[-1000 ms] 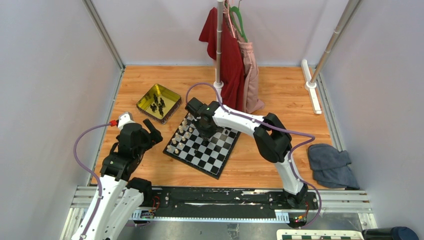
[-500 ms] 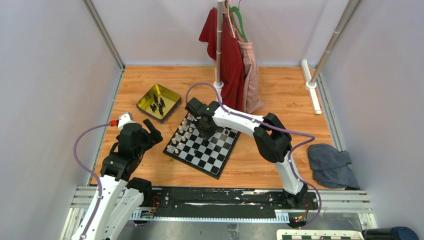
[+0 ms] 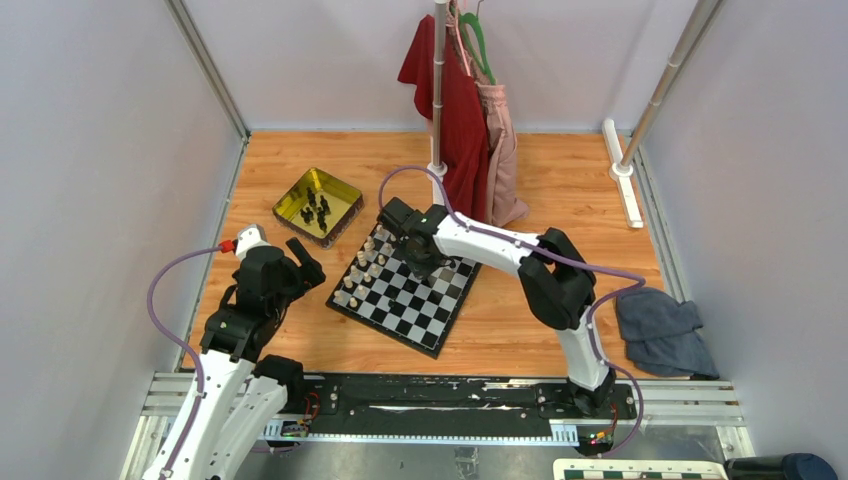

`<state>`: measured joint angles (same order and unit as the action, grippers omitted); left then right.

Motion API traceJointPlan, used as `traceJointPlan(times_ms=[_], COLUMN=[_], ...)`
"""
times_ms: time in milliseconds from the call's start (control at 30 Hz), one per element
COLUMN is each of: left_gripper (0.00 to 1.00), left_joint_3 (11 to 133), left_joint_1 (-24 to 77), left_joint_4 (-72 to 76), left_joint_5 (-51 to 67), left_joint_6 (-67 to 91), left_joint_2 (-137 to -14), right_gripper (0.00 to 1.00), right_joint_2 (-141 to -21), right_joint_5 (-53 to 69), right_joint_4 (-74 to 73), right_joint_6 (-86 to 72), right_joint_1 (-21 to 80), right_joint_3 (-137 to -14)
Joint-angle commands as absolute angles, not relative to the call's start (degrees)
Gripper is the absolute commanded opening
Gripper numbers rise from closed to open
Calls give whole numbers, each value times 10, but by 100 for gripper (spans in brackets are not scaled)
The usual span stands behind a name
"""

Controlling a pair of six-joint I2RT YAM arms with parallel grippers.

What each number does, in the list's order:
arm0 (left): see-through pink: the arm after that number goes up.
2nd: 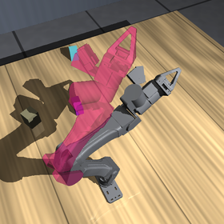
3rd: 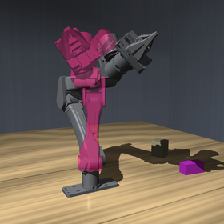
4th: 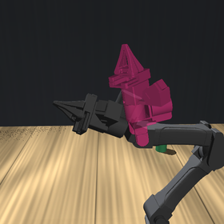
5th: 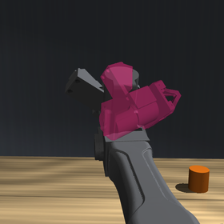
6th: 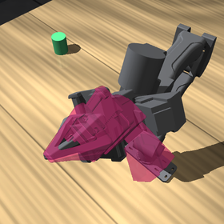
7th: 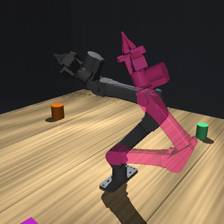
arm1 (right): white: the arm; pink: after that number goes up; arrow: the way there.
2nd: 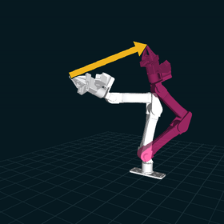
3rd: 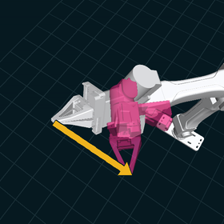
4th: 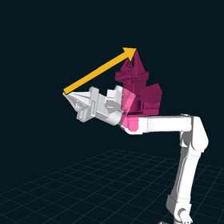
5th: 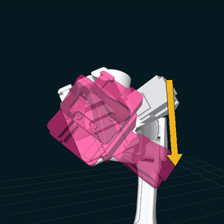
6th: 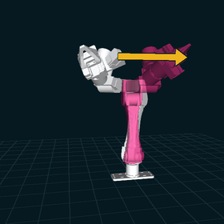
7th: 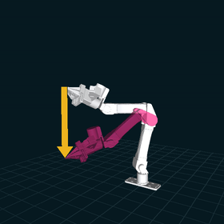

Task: Set up the chess pieces on the board
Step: Pick up the chess piece from the chessboard, then place the chess piece on the chessboard.

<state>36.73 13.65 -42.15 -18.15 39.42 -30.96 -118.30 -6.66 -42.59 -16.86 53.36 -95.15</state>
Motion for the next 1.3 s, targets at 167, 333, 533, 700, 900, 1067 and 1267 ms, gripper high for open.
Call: traceJointPlan(times_ms=[167, 333, 533, 700, 900, 1067, 1267], left_gripper=[100, 100, 100, 100, 100, 100, 100], left_joint_3=[366, 367, 367, 367, 366, 365, 363], left_joint_1=[139, 139, 139, 139, 139, 139, 139], left_joint_4=[-417, -417, -417, -417, -416, -415, -414], left_joint_5=[-174, -172, -172, -172, -172, -172, -172], left_joint_6=[390, 389, 389, 389, 389, 389, 388], left_joint_2=[-305, -305, -308, -308, -310, -310, -311], right_gripper=[0, 0, 0, 0, 0, 0, 2], right_joint_2=[-1120, -1109, -1102, -1100, -1103, -1106, -1111], right_joint_5=[-98, -100, -101, -99, -98, -94, -90], right_joint_4=[-424, -419, -414, -410, -405, -403, -403], right_joint_6=[-170, -172, -174, -174, -175, -174, -175], right_joint_1=[512, 504, 495, 487, 481, 477, 476], right_joint_3=[-887, -867, -855, -848, -844, -842, -841])
